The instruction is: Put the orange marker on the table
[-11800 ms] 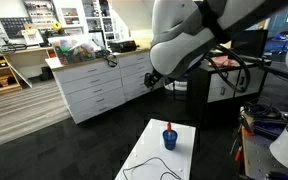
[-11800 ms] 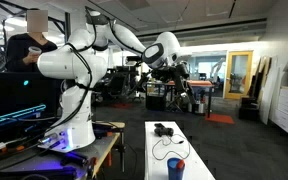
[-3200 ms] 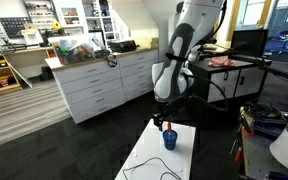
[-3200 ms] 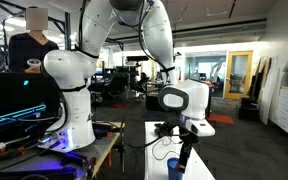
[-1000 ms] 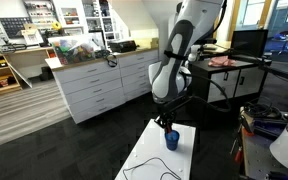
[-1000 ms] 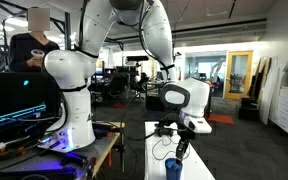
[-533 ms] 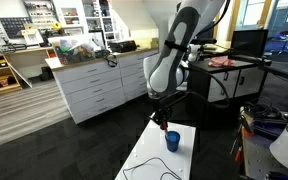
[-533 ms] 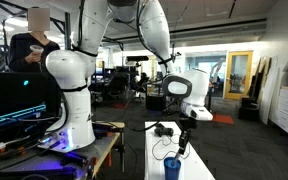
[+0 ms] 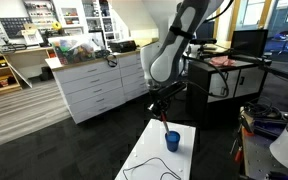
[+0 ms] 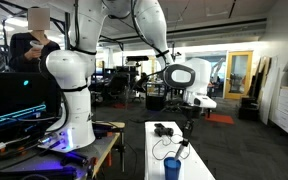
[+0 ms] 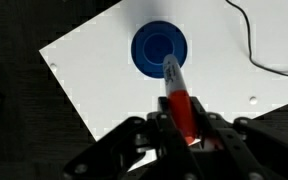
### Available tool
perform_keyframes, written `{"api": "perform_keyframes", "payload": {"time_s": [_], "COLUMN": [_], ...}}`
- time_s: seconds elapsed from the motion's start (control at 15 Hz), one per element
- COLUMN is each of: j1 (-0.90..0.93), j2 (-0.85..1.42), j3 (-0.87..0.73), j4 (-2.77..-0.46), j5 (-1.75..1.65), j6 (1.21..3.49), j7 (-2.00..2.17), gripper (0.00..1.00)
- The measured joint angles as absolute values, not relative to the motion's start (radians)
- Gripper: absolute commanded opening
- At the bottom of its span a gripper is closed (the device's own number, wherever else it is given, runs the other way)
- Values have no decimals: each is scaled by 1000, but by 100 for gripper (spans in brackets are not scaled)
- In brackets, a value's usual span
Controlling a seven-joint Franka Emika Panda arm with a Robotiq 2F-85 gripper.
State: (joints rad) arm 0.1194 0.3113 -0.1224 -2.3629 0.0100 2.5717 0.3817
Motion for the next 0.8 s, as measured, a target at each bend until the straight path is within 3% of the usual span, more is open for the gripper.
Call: {"api": "perform_keyframes", "payload": {"time_s": [0.8], "j1": [65], "j2": [249], "j3": [-126], "j4": [-2286], "j5": [-16], "j6": [2374], "j7": [360], "gripper": [8]}}
